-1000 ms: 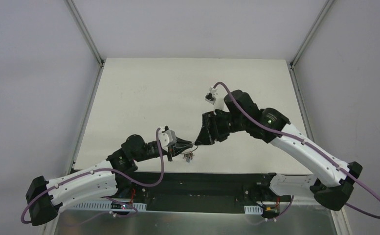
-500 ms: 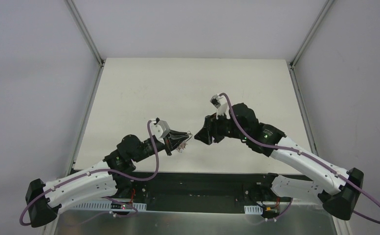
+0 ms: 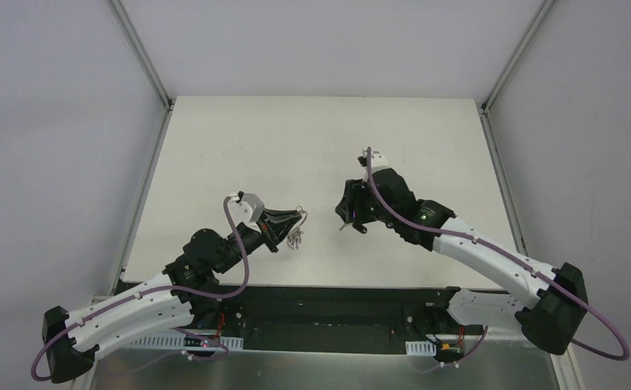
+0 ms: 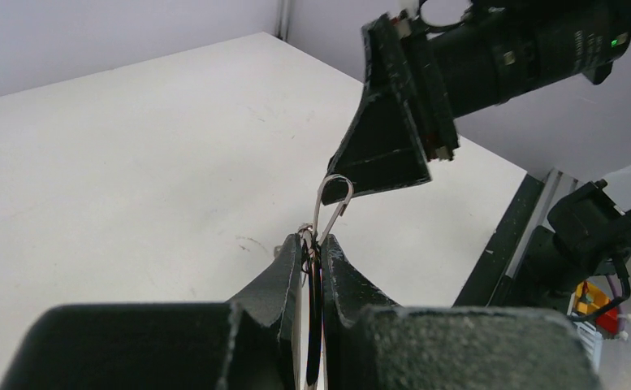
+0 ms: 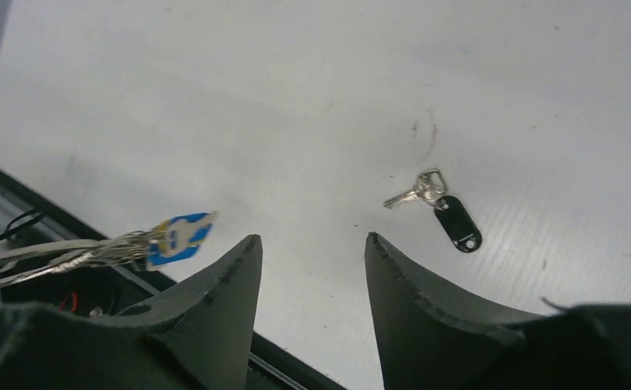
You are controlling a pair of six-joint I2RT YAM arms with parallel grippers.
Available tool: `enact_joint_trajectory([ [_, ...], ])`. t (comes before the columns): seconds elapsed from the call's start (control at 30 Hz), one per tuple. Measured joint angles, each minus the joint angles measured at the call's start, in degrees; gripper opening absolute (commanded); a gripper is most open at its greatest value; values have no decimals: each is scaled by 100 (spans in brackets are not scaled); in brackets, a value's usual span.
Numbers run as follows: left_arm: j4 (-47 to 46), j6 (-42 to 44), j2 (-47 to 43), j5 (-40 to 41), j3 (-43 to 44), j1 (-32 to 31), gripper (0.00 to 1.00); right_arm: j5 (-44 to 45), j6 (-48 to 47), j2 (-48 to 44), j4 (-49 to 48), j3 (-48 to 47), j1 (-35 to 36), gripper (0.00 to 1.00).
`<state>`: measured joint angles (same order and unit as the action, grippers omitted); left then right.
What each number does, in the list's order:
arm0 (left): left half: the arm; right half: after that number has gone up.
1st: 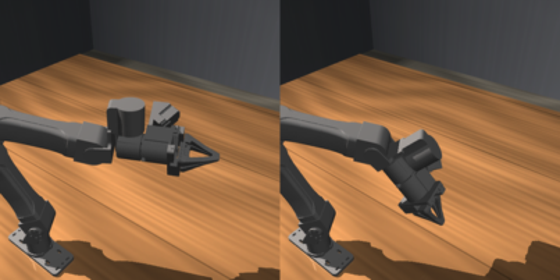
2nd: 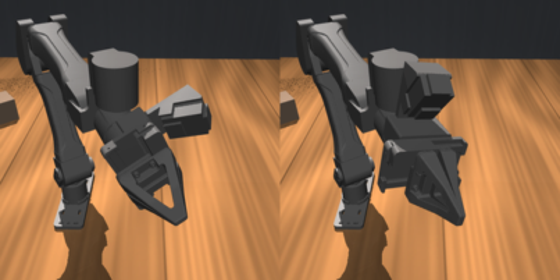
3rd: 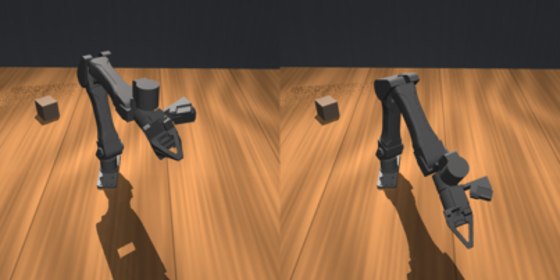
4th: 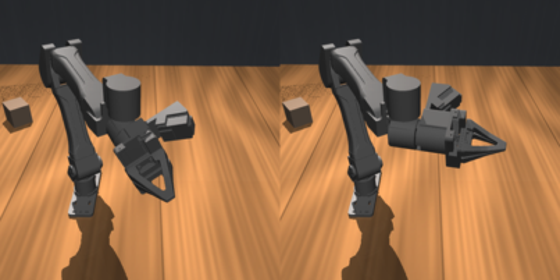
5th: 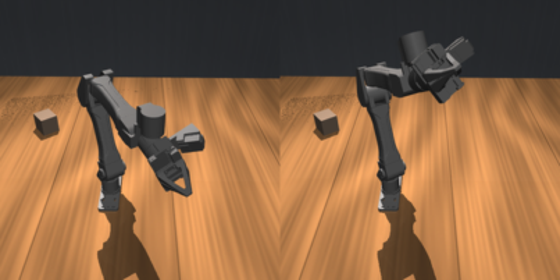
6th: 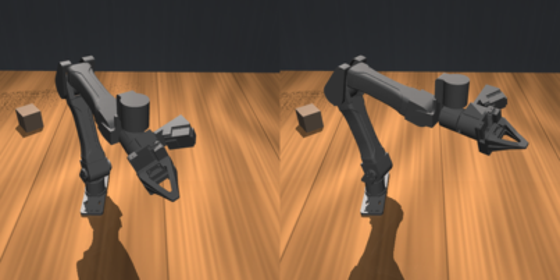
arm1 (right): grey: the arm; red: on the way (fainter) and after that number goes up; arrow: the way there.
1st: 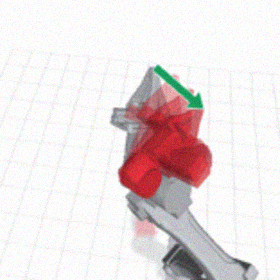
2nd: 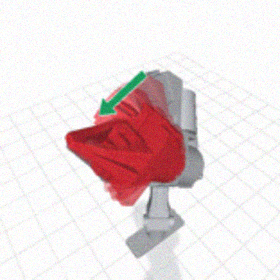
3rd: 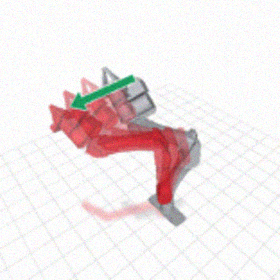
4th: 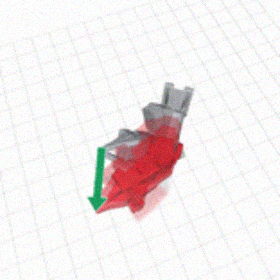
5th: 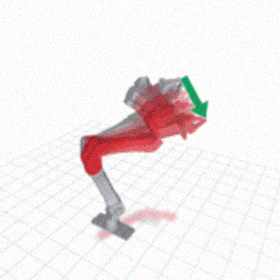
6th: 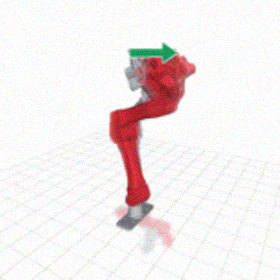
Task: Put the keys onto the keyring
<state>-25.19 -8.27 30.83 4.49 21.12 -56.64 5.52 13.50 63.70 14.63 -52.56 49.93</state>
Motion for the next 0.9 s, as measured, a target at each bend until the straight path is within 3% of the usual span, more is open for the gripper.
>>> enact_joint_trajectory([
  [0.33,258,-11,-291,415,-116,0,0,256,476,1838,481,4,-466,40],
  [0.57,385,-11,-354,529,-116,0,0,319,35,2524,730,-251,-463,39],
  [0.9,496,-4,-417,656,-120,0,0,1062,-901,3235,824,-894,-103,28],
])
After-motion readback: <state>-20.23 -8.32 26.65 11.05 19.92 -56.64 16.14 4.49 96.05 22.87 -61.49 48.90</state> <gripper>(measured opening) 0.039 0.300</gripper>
